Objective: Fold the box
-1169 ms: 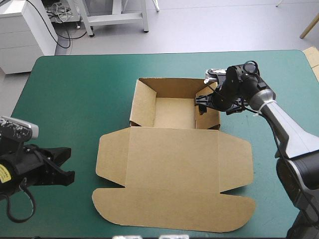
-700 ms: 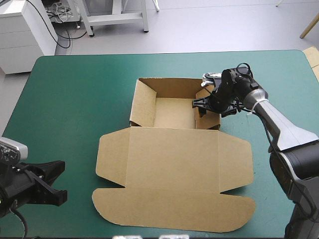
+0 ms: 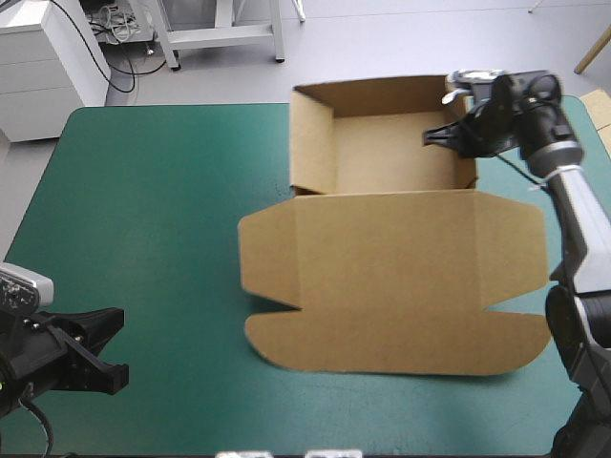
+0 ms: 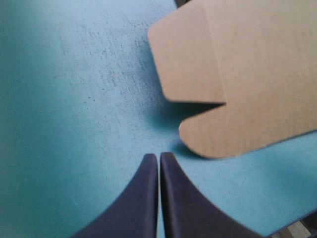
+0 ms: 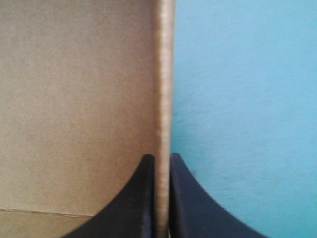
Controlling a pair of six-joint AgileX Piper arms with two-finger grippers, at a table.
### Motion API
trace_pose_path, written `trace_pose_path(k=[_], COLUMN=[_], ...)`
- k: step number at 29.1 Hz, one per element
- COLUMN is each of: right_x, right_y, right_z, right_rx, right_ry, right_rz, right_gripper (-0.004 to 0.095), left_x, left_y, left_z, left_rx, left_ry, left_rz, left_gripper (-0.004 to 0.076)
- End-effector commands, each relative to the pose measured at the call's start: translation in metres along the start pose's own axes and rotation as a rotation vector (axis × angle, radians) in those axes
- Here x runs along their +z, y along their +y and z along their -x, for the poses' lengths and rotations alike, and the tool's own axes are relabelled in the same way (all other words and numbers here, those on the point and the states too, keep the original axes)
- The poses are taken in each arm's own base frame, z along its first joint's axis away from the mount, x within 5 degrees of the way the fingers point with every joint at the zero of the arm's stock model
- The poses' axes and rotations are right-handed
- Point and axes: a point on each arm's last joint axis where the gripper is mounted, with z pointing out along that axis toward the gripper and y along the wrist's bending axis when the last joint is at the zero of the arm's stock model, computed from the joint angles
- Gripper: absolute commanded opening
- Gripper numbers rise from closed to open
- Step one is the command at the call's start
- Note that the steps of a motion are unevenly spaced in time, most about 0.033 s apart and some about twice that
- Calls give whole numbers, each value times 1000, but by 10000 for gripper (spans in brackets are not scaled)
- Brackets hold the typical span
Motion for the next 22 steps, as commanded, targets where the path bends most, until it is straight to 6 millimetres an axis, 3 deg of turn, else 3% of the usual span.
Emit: trace_pose_path(k=[1, 6, 12, 18, 22], right_x=[-58, -55, -28, 9, 25], right_y=[-70, -149, -216, -252, -266], right_z=[9, -4, -23, -39, -46], right_rx=[96, 224, 342, 402, 420], right_ry=[-164, -131, -43, 46, 76], right_rz=[-123, -248, -324, -344, -352], right_gripper=[-21, -21, -21, -21, -21], left_x=[-4, -4, -4, -4, -4], left_y=[-2, -6, -6, -10, -10], left_z=[2, 2, 2, 2, 2], left_rx=[-2, -14, -15, -26, -27], left_ry=[4, 4, 4, 4, 4], left_rz=[-19, -57, -62, -98, -101], left_gripper=[-8, -8, -8, -8, -8])
